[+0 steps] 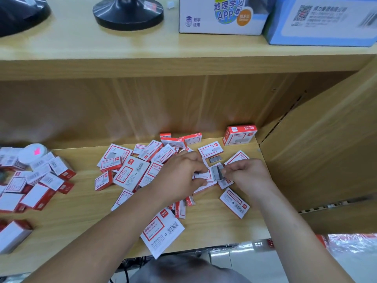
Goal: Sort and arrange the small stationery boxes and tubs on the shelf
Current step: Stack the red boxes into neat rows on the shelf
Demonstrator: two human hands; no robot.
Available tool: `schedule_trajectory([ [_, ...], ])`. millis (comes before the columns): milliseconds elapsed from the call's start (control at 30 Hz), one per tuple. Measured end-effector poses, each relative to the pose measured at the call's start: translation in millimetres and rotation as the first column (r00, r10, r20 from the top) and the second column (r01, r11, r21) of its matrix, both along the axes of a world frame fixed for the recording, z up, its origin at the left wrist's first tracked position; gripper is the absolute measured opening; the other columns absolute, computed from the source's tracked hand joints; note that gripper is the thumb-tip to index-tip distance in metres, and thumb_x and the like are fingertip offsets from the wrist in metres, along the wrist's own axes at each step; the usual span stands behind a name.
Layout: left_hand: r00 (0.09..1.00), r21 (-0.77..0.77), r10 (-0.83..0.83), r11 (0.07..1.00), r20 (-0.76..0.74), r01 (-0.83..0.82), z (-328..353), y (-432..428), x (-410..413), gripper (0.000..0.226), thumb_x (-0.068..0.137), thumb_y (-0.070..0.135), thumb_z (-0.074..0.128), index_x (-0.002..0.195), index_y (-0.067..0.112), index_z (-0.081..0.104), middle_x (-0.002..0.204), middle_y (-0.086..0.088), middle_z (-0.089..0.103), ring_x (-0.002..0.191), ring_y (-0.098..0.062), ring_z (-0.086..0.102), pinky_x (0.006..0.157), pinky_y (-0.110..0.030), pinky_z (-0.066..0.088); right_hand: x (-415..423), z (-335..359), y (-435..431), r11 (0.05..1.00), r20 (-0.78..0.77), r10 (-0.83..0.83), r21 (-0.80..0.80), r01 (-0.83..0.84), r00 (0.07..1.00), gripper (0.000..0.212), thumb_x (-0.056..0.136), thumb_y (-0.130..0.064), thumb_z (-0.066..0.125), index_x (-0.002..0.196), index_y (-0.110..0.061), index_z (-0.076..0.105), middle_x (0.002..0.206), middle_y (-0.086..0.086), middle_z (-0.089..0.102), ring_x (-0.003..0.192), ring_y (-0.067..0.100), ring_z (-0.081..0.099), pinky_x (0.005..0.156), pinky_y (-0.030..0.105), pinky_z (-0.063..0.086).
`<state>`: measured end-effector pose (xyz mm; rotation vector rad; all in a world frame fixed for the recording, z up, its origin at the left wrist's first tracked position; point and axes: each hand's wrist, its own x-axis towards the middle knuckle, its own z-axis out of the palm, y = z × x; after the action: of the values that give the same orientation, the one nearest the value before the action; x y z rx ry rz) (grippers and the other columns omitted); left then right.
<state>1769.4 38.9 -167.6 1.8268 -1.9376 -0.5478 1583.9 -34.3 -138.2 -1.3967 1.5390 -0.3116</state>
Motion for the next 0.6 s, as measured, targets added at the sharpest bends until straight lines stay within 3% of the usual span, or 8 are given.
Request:
schedule_trajectory([
  [167,1.000,-0.025,0.008,1.000,-0.016,-0.008,-3,0,1,0.028,0.086,0.035,0.078,0.112,0.025,0.076,0.110,0.011,0.063,0.106,-0.013,0.054,0.088,-0.036,0.049,3,-3,3,0.991,-0.140,0.088,-0.091,-0.102,0.986,0.016,0.093,-0.022,0.068,0.081,-0.023,0.078,0.083,-0.006,0.072,0.078,0.012,0.063,0.061,0.023,0.048],
  [267,1.000,-0.033,0.006,0.999,-0.022,-0.007,-5,0,2,0.026,0.086,0.034,0.078,0.110,0.025,0.075,0.109,0.011,0.062,0.106,-0.014,0.053,0.087,-0.035,0.048,5,-3,4,0.995,-0.108,0.037,-0.092,-0.047,0.994,0.013,0.092,-0.022,0.070,0.082,-0.021,0.078,0.083,-0.002,0.074,0.081,0.017,0.066,0.063,0.025,0.050],
  [400,1.000,-0.040,0.001,0.999,-0.018,-0.001,-6,-1,2,0.025,0.087,0.035,0.077,0.109,0.024,0.075,0.109,0.011,0.062,0.105,-0.014,0.053,0.086,-0.034,0.048,10,-3,6,0.997,-0.075,-0.026,-0.072,0.020,0.997,0.014,0.093,-0.017,0.066,0.086,-0.018,0.078,0.076,-0.001,0.070,0.071,0.012,0.061,0.052,0.021,0.040],
  [600,1.000,-0.061,0.004,0.998,-0.016,-0.005,-8,0,2,0.023,0.086,0.036,0.077,0.107,0.025,0.075,0.109,0.013,0.062,0.104,-0.013,0.052,0.086,-0.036,0.049,12,-9,11,0.997,0.051,-0.053,-0.057,0.056,0.997,0.011,0.091,-0.013,0.068,0.082,-0.017,0.073,0.077,0.002,0.075,0.066,0.018,0.068,0.057,0.021,0.051],
])
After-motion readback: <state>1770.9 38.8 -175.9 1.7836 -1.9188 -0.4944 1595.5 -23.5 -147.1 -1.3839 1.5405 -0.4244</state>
